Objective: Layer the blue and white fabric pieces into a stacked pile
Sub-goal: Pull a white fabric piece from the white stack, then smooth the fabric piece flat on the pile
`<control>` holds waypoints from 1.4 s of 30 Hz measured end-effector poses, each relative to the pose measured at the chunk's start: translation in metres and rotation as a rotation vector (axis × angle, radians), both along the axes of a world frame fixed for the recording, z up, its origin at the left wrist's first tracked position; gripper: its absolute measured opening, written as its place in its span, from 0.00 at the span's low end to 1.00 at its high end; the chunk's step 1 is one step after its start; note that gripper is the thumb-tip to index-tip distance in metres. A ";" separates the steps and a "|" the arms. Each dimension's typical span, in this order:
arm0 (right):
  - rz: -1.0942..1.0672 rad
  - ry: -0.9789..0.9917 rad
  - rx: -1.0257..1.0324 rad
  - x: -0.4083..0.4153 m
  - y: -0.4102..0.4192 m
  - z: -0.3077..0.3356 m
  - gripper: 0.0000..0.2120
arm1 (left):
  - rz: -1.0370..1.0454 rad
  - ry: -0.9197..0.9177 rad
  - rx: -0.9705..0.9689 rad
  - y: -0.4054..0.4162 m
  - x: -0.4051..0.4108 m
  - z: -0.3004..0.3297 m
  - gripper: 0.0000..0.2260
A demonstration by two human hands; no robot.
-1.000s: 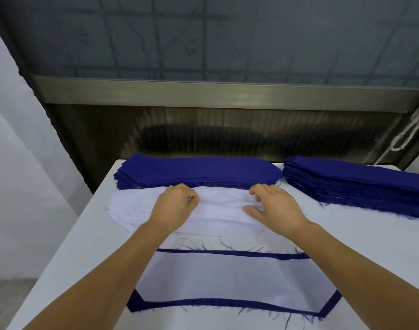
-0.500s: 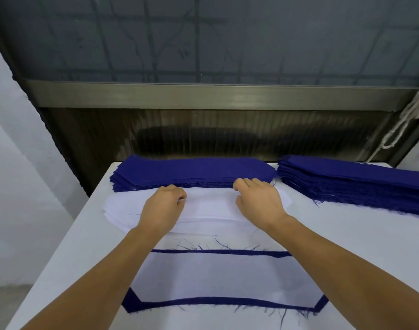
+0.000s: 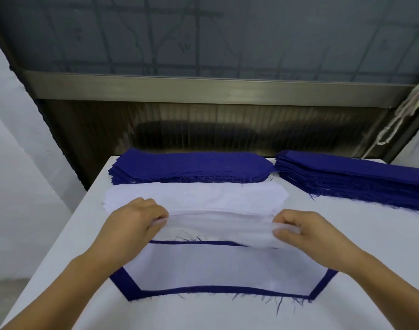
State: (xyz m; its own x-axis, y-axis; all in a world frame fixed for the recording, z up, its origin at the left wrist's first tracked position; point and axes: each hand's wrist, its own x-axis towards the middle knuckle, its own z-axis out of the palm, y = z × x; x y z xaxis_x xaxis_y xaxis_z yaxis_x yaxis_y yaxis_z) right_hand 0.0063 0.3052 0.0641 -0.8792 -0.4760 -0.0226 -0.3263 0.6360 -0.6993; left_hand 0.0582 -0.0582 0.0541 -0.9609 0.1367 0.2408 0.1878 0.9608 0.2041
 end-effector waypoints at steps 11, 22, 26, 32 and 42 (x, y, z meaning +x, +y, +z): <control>-0.198 0.498 0.052 0.006 0.036 -0.008 0.04 | 0.032 0.101 0.150 0.018 -0.001 0.010 0.07; 0.031 0.595 0.148 0.042 0.059 -0.082 0.28 | -0.181 0.128 0.044 0.024 0.039 -0.062 0.19; -0.011 0.653 0.108 0.037 0.053 -0.083 0.30 | -0.131 0.158 0.086 0.017 0.040 -0.060 0.22; -0.012 0.712 0.069 0.031 0.045 -0.090 0.28 | -0.139 0.223 0.053 0.004 0.042 -0.058 0.21; 0.013 0.747 0.116 0.030 0.045 -0.095 0.28 | -0.073 0.346 0.038 -0.009 0.041 -0.069 0.14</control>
State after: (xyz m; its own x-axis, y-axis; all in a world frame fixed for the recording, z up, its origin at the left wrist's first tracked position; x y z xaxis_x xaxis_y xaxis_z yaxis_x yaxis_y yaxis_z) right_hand 0.0367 0.3501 -0.0310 -0.6747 -0.5172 0.5266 -0.6951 0.6852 -0.2177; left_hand 0.0996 -0.0669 -0.0147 -0.8097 0.1868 0.5563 0.3202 0.9351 0.1520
